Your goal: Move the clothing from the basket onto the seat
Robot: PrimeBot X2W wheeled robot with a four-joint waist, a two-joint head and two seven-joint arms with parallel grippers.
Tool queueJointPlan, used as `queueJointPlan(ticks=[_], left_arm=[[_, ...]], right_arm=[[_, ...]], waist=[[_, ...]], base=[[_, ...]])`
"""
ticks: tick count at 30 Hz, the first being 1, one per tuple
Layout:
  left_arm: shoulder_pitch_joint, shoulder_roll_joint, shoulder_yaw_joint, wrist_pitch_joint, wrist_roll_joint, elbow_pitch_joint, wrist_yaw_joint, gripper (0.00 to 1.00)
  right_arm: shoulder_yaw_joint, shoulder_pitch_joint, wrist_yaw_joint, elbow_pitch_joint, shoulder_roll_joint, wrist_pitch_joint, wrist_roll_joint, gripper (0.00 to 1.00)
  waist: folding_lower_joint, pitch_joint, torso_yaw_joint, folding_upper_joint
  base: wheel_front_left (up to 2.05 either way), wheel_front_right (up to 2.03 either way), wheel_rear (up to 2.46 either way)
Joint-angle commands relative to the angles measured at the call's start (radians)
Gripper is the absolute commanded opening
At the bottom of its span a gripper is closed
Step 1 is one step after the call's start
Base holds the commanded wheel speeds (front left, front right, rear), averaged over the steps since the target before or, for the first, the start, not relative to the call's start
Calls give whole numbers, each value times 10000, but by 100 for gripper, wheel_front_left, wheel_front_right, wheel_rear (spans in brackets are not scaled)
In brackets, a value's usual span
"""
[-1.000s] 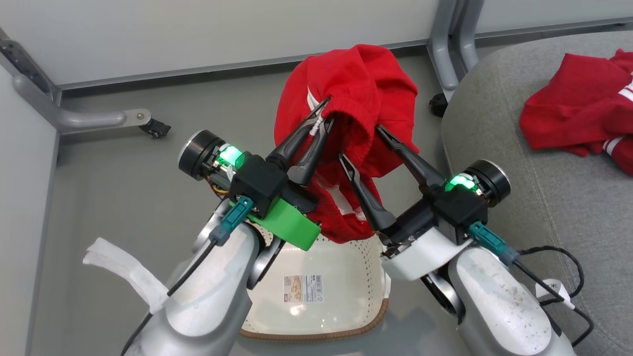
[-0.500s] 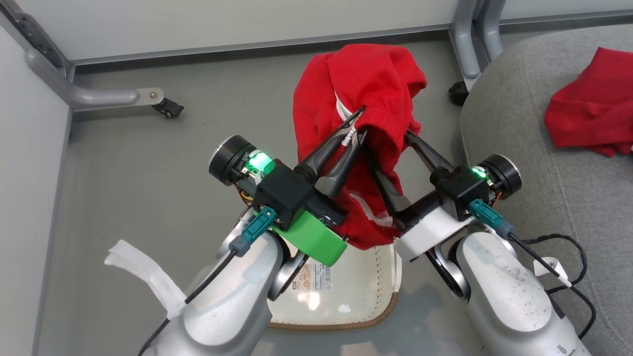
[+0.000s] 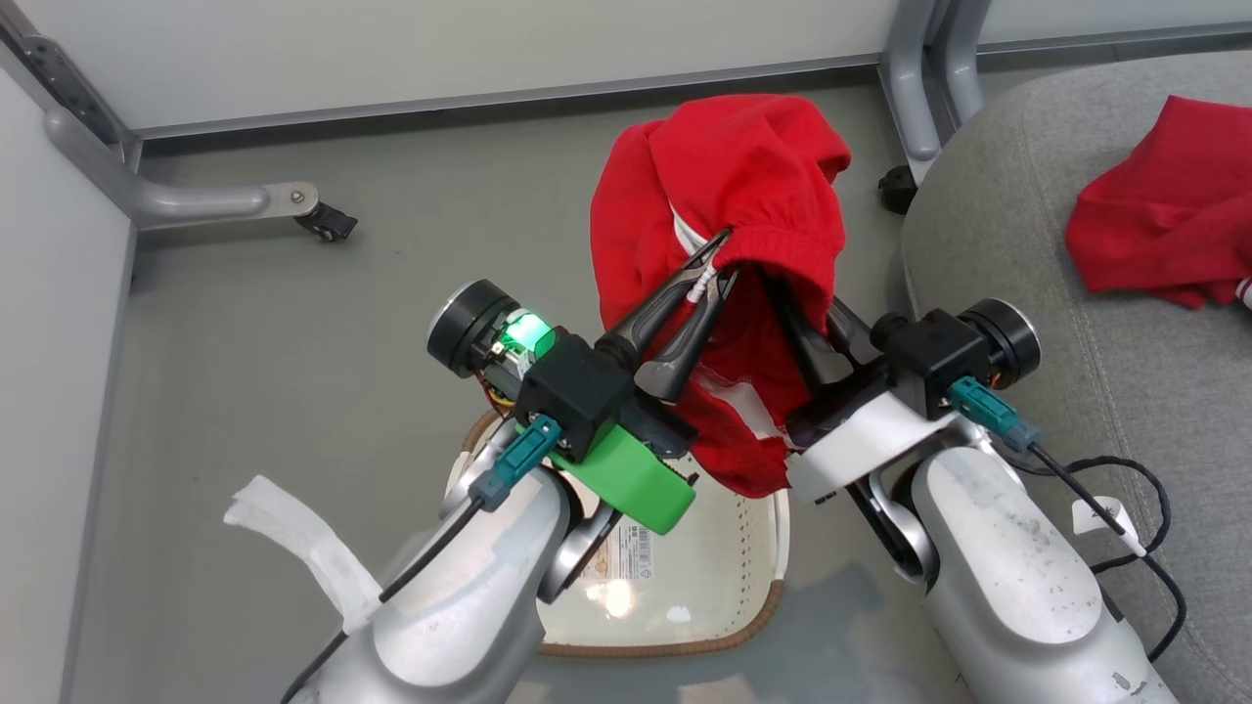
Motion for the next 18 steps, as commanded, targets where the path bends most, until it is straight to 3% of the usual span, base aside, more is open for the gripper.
queueJointPlan(ticks=[1,3,4,18], left_arm=[[-77,-5,44,-21,45,44,58,0],[-89,-5,49,-17,68,93,66,73],[-94,-5,50,-17,97,112,65,100],[-154,-6,-85,-17,255,182,9,100]], right_arm=[[-76,115,-7,-37,-34,0,86,0],[-142,109,-7,-36,-34,0,153,0],[-184,89,-7,-29,-34,0,162,0],[-884,-190,-7,132,-36,0,245,0]], waist=[[0,1,-9,0],[0,7,-19,0],[0,14,-23,0],[0,201,-126,0]], base=[[0,0,0],[0,0,0],[0,0,0],[0,0,0]])
